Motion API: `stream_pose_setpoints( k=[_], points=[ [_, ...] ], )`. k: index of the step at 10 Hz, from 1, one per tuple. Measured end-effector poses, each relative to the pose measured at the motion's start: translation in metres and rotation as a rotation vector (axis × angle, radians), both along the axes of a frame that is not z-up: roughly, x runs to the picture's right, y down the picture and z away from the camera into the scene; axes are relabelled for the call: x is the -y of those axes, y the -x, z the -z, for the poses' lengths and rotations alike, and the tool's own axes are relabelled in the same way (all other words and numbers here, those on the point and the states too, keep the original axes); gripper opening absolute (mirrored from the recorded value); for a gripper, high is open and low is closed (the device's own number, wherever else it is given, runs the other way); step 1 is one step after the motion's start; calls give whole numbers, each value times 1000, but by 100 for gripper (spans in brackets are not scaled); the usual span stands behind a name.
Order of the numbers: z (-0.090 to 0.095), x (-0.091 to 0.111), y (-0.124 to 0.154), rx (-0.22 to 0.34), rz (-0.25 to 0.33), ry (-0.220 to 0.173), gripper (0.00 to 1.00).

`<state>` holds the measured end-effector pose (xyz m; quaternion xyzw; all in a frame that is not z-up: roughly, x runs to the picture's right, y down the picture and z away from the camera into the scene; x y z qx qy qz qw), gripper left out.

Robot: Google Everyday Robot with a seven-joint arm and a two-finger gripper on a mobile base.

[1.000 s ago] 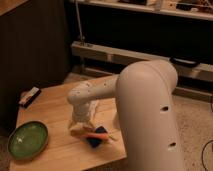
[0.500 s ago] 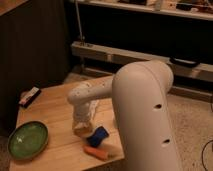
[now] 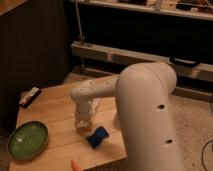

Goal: Stand the bottle upright

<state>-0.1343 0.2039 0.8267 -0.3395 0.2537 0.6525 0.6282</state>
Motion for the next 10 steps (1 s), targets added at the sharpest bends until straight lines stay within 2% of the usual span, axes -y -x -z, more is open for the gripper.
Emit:
stream_pose_setpoints(
  k=[1,3,4,8,9,10],
  points=[
    [0,0,0,0,-1,1,56],
    [-1,0,-3,-10,-2,3,41],
    [-1,-1,-2,-15,-2,4,38],
    [-1,1,-3,-17,-2,13,38],
    [1,3,-5,-4,2,19,38],
    [7,11,-9,37,25,26,38]
  ],
)
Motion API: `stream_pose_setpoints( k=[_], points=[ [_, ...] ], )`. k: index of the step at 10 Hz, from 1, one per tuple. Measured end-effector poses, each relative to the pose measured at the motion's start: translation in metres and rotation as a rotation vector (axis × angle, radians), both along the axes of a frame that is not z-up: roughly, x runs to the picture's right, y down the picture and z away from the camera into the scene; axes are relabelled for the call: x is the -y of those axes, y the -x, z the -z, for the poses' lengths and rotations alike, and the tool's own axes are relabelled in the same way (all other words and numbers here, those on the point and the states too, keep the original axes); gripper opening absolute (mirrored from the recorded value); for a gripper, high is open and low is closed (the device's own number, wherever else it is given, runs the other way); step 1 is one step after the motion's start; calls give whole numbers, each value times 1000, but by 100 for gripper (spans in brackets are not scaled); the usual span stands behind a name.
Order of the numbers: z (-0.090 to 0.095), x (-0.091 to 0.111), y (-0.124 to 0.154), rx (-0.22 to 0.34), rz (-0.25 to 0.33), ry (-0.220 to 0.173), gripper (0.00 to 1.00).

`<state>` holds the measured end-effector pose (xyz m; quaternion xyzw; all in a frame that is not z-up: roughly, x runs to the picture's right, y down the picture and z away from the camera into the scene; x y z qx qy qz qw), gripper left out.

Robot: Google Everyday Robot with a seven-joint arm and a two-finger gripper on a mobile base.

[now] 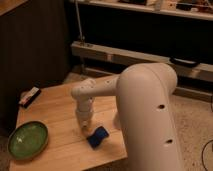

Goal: Stand the bottle upright

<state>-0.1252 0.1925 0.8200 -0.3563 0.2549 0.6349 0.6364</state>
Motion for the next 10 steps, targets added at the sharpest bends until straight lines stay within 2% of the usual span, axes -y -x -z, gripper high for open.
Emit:
stream_pose_setpoints(
  k=[3,4,6,7,10],
  points=[
    [29,38,-25,121,92,18,38],
    [42,52,-36,174,156,26,38],
    [65,70,-57,308,394,39,38],
    [78,76,-75,341,500,36,38],
    [108,94,-120,344,657,6,38]
  ],
)
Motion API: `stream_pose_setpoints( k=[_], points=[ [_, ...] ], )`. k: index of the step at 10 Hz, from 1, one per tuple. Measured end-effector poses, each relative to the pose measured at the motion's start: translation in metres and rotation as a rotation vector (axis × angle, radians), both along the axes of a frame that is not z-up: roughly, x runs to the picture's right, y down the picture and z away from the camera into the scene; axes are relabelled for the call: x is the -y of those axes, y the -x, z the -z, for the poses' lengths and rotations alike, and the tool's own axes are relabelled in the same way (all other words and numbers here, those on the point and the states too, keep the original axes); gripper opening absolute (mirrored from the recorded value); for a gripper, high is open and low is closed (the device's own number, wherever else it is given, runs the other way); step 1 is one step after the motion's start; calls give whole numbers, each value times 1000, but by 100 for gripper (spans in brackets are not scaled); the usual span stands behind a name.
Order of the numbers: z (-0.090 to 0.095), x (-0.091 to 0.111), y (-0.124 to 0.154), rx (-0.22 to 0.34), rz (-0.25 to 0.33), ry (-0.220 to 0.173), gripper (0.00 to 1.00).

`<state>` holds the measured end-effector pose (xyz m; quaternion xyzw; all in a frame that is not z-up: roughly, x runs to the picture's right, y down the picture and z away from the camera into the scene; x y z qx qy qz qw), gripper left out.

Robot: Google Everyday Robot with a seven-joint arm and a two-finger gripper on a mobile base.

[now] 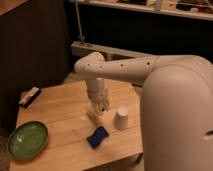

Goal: Stand the bottle upright

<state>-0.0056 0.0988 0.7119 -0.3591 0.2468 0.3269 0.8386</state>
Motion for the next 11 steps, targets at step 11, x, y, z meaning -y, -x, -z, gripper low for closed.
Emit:
stream_pose_setpoints(
  k=[11],
  points=[
    [31,21,-13,150,81,-23,38]
  ],
)
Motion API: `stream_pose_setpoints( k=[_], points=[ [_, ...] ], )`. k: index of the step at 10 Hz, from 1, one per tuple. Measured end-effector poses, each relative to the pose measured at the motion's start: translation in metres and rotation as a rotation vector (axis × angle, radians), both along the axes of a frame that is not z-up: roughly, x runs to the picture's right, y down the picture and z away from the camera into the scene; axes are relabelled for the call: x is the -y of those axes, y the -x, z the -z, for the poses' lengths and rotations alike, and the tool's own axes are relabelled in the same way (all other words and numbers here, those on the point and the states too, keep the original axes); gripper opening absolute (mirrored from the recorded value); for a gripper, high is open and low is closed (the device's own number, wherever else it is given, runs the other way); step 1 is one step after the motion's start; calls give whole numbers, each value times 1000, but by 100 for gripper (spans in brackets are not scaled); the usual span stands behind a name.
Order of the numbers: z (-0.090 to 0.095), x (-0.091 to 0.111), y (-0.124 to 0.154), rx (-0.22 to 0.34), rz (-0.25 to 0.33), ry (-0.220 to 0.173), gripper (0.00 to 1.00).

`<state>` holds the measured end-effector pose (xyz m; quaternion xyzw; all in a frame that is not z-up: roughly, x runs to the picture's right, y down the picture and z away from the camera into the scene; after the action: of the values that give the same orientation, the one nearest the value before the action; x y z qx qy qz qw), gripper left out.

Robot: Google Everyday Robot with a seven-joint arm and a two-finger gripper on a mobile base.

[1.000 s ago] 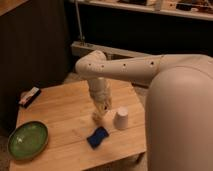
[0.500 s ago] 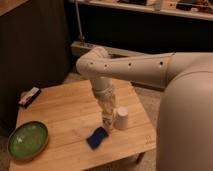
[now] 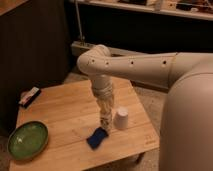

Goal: Stand the bottle upright

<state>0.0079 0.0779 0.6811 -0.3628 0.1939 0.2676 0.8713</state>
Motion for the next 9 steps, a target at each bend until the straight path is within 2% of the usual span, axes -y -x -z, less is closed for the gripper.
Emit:
stream_pose_setpoints(
  k=[1,2,3,6,9],
  points=[
    [-2,2,0,0,-33,-4,38],
    [-8,7,1,-12,-94,-12,38],
    [-22,13,1,-34,-148,-13,38],
    [-38,21,27,-41,-179,-25,38],
    [-42,26,30,-52,-188,-45,38]
  ],
)
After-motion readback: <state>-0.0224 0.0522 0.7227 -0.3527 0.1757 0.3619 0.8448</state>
